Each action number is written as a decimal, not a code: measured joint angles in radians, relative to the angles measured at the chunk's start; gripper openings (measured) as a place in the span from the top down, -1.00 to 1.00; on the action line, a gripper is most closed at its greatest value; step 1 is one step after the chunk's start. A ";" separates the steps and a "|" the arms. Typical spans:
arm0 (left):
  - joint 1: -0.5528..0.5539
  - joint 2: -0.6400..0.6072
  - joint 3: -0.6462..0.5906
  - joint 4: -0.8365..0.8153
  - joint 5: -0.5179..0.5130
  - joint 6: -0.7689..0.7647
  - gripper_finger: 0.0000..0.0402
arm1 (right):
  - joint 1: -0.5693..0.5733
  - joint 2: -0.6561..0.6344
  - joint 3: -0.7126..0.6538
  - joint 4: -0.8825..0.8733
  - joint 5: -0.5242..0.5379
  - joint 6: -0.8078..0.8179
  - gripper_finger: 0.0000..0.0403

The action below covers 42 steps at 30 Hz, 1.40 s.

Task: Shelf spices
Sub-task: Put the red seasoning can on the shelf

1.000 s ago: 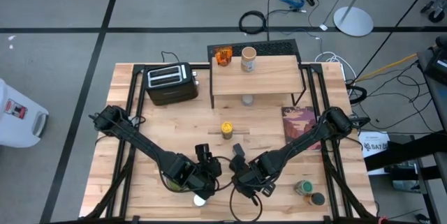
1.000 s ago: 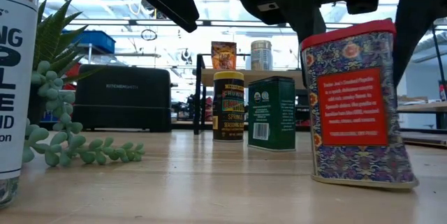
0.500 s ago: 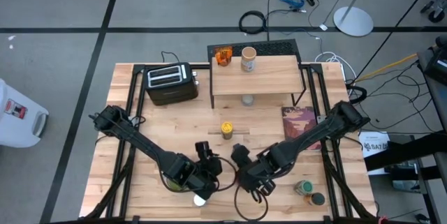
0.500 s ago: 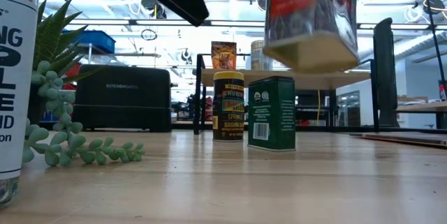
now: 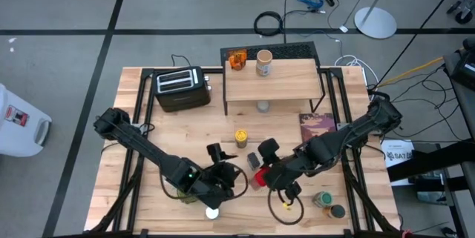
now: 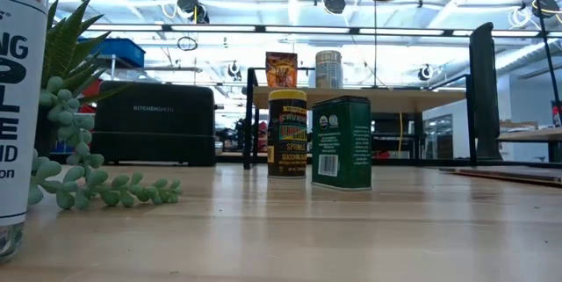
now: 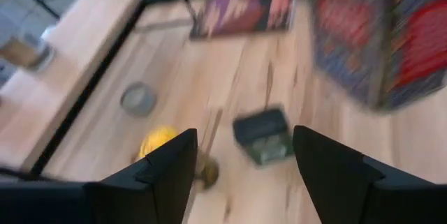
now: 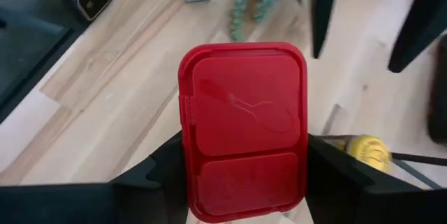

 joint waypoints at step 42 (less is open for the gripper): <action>0.144 -0.074 0.000 0.033 0.044 0.218 -0.23 | -0.445 -0.176 0.078 -0.129 -0.005 -0.172 0.02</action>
